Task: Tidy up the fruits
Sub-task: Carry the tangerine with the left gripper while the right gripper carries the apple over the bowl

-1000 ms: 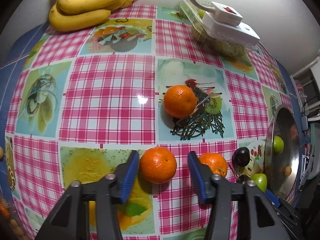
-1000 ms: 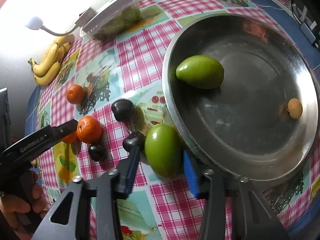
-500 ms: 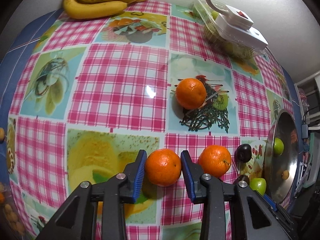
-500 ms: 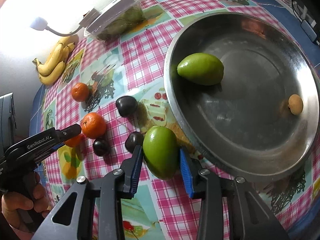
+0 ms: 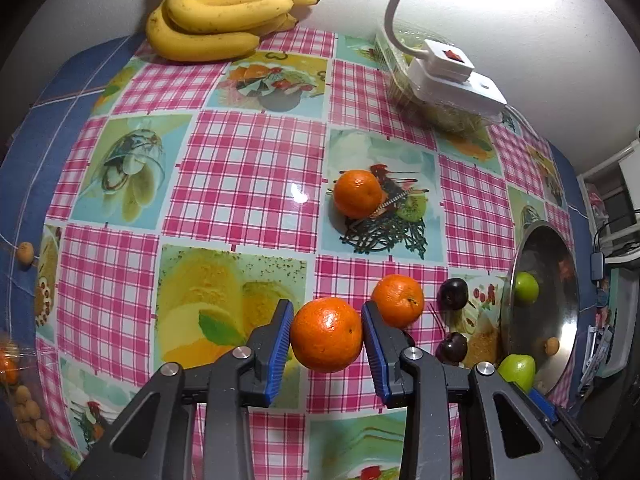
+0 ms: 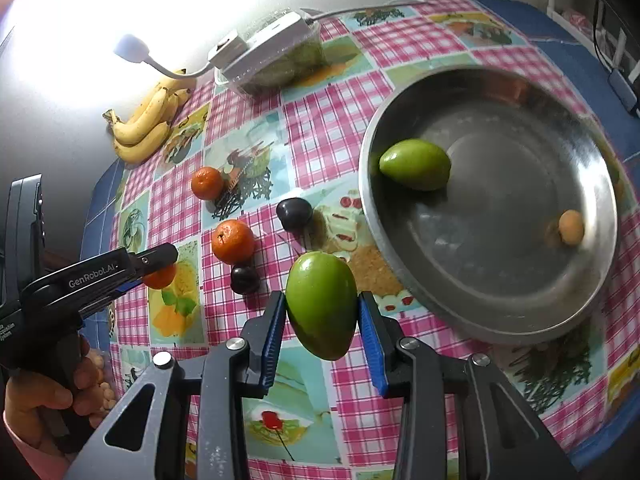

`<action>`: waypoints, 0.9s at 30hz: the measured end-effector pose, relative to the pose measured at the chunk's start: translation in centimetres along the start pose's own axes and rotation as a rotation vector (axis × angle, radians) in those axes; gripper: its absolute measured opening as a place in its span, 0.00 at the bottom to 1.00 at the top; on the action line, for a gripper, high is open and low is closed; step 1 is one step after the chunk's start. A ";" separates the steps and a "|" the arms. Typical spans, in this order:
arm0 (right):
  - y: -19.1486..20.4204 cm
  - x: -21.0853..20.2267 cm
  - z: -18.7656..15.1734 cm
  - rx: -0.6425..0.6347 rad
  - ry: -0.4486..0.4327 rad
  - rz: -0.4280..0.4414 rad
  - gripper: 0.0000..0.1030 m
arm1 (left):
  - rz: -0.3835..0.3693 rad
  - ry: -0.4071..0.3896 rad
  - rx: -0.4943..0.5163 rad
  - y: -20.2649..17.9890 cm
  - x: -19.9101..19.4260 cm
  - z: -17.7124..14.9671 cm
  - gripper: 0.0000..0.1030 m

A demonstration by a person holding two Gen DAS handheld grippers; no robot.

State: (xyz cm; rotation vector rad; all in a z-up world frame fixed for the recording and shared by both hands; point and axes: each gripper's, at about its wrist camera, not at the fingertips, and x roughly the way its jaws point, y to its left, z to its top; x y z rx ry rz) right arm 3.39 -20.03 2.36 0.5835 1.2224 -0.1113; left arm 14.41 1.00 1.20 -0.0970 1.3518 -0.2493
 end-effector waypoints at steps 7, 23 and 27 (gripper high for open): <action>-2.1 -0.7 0.8 0.007 -0.015 -0.019 0.37 | 0.018 0.002 0.009 -1.8 -0.1 0.2 0.36; -10.0 -1.3 3.5 0.157 -0.045 -0.074 0.37 | 0.011 0.036 0.126 -11.1 1.6 -0.5 0.36; -12.0 -1.8 3.9 0.199 -0.060 -0.097 0.37 | -0.006 0.051 0.181 -14.5 2.4 -1.4 0.36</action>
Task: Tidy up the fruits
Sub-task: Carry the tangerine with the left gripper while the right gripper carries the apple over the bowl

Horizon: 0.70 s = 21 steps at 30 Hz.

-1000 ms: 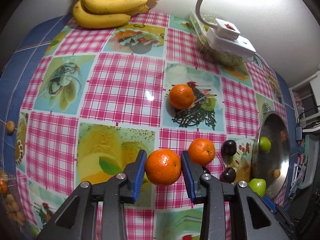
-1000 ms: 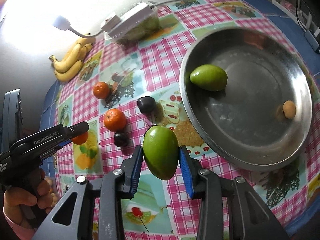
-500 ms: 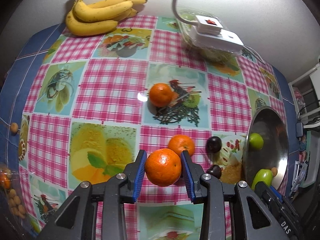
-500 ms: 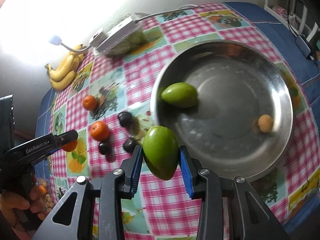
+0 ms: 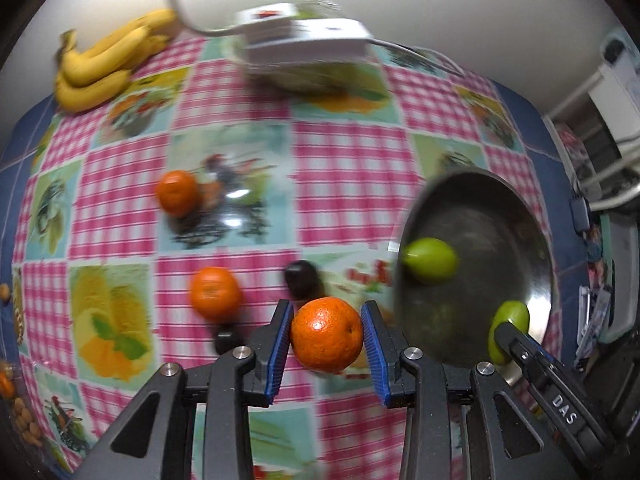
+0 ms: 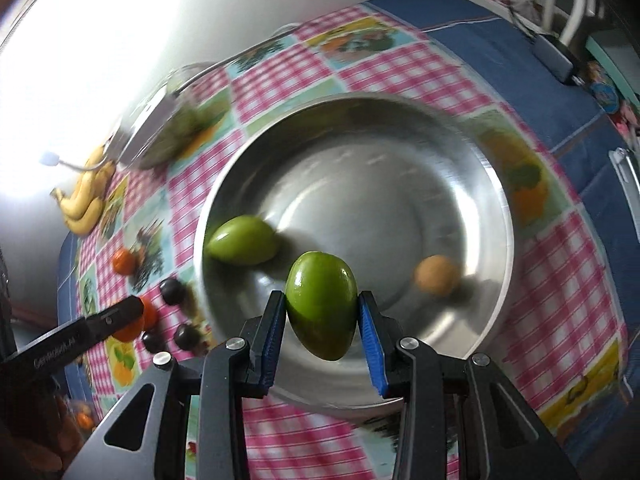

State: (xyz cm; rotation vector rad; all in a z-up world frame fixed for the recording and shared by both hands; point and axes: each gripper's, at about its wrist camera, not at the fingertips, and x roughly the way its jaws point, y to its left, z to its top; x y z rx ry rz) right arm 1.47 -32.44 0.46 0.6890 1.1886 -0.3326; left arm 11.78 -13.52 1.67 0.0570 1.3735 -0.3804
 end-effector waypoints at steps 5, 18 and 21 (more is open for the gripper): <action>-2.3 -0.6 1.0 0.052 -0.022 -0.014 0.37 | -0.026 0.018 0.066 -4.4 1.1 -0.2 0.36; -4.9 -0.6 2.4 0.070 -0.055 -0.035 0.37 | -0.045 0.049 0.156 -10.1 3.5 -0.2 0.36; -4.6 0.0 2.5 0.056 -0.052 -0.031 0.37 | -0.038 0.055 0.163 -10.8 4.2 -0.4 0.36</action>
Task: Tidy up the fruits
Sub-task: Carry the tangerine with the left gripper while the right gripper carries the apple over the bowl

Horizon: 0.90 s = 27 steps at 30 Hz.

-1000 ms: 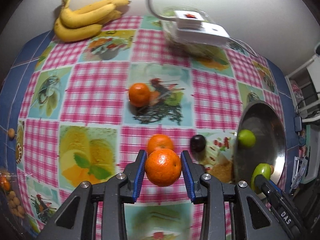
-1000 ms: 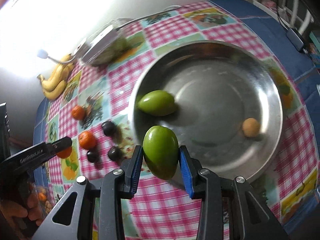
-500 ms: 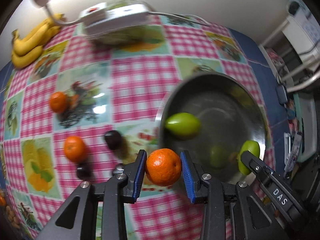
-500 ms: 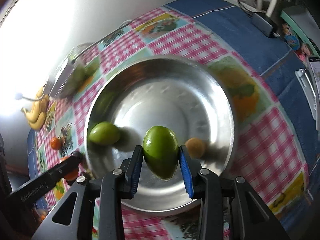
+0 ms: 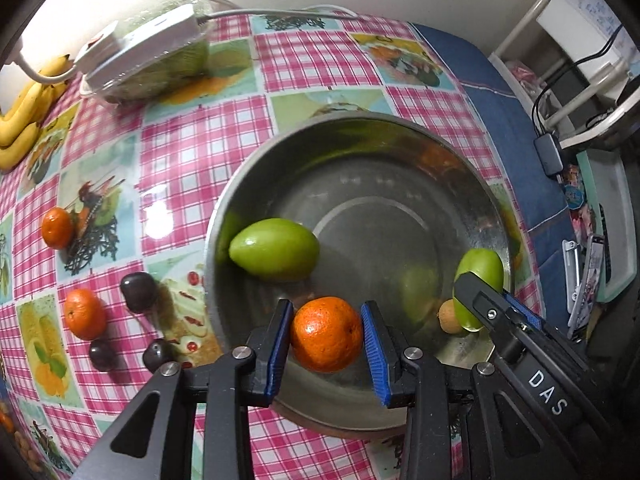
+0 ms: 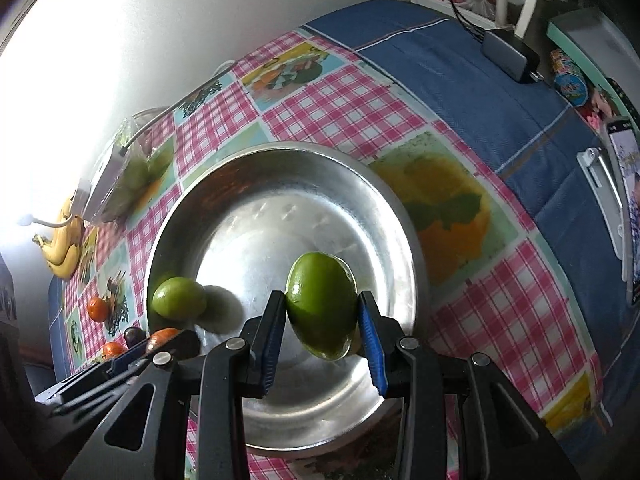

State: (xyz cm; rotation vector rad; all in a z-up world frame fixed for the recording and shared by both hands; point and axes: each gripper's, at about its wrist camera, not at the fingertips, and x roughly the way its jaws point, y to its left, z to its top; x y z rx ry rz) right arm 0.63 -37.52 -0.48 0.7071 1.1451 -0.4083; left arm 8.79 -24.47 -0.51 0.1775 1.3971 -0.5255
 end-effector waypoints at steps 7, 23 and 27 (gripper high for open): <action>0.5 1.0 0.1 -0.040 0.002 -0.003 0.37 | 0.007 0.027 -0.006 -0.1 1.4 -0.4 0.36; 0.9 2.3 -0.2 -0.069 0.025 -0.022 0.37 | 0.015 0.066 -0.024 -0.2 3.7 -0.9 0.36; 0.9 2.3 -0.2 -0.068 0.025 -0.020 0.37 | 0.015 0.067 -0.024 -0.2 3.9 -0.9 0.37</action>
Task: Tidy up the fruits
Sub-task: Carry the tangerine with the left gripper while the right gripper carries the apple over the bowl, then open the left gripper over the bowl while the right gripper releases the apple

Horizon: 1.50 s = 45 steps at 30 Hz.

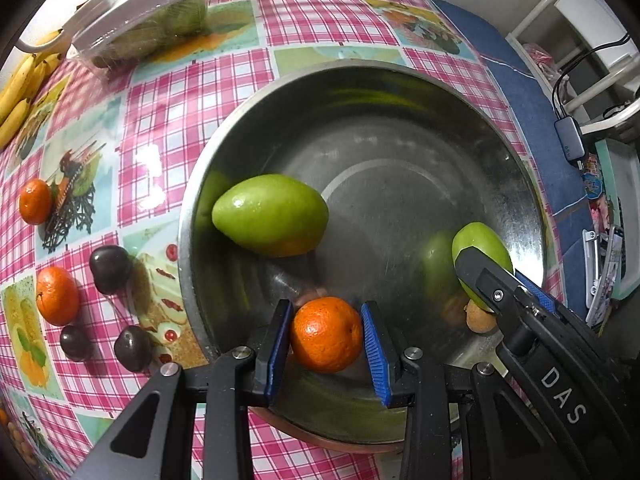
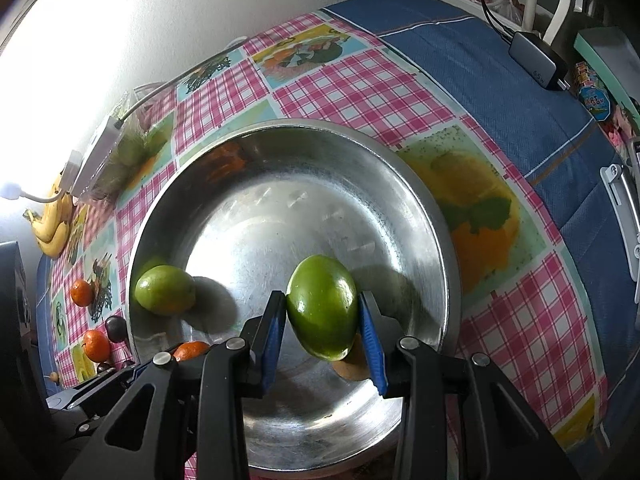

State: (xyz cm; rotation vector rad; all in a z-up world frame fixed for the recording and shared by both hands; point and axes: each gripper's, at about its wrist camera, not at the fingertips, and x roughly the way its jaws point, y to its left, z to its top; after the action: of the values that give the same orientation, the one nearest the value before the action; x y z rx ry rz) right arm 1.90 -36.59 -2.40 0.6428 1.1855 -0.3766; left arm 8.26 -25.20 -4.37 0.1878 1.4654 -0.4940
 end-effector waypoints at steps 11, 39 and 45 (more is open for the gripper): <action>0.0 0.1 0.0 0.002 0.008 -0.005 0.37 | 0.003 0.005 -0.004 0.1 0.1 -0.1 0.39; 0.1 -4.4 0.5 0.004 -0.076 0.000 0.45 | 0.055 -0.138 -0.033 3.3 -6.0 0.4 0.60; 0.8 -3.8 0.0 -0.023 -0.044 -0.008 0.45 | 0.114 -0.173 -0.092 5.4 -6.9 0.5 0.61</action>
State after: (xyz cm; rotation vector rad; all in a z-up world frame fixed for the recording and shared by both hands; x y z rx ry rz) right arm 1.01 -36.22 1.36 0.6075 1.1495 -0.3817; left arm 10.82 -19.22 1.51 0.1505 1.2976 -0.3407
